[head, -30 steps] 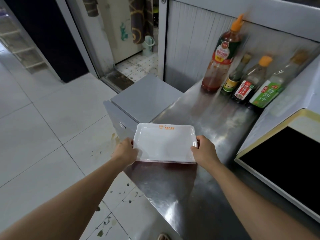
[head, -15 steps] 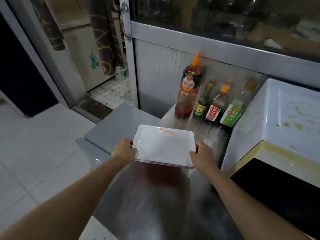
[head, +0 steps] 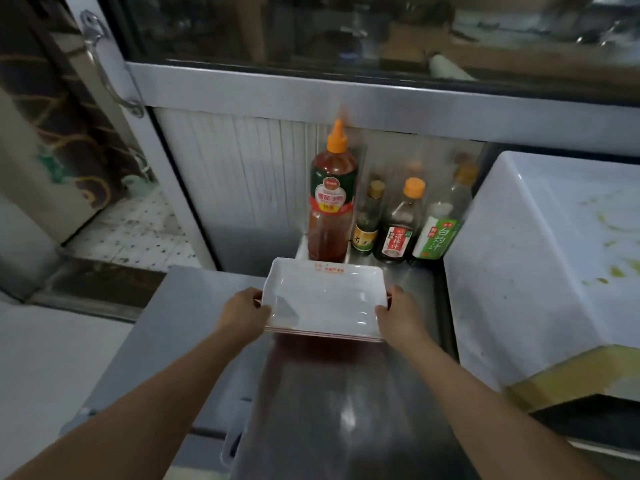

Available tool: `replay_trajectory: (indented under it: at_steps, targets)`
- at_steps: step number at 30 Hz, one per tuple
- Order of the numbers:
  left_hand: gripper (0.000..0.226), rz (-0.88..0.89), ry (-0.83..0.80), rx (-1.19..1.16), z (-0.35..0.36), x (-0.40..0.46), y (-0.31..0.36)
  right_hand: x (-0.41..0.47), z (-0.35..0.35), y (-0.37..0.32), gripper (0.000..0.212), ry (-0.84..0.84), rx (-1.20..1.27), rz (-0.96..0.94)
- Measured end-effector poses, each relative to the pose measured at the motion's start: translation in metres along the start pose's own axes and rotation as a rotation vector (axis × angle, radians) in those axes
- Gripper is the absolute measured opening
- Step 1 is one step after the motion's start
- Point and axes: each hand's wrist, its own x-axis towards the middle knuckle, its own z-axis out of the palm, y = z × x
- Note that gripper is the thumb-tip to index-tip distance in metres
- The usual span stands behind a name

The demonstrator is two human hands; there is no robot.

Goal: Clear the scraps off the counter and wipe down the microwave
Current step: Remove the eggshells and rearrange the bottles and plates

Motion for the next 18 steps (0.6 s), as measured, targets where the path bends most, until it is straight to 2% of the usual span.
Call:
replay_trajectory:
  at_steps: [8,18]
  targets:
    - [0.029,0.043,-0.068,-0.013,0.018,0.045,-0.004,0.028,0.025,0.007,0.022,0.102,-0.001,0.079]
    - [0.028,0.085,-0.079,-0.043,0.028,0.052,-0.004,0.035,0.030,0.012,0.026,0.138,-0.015,0.089]
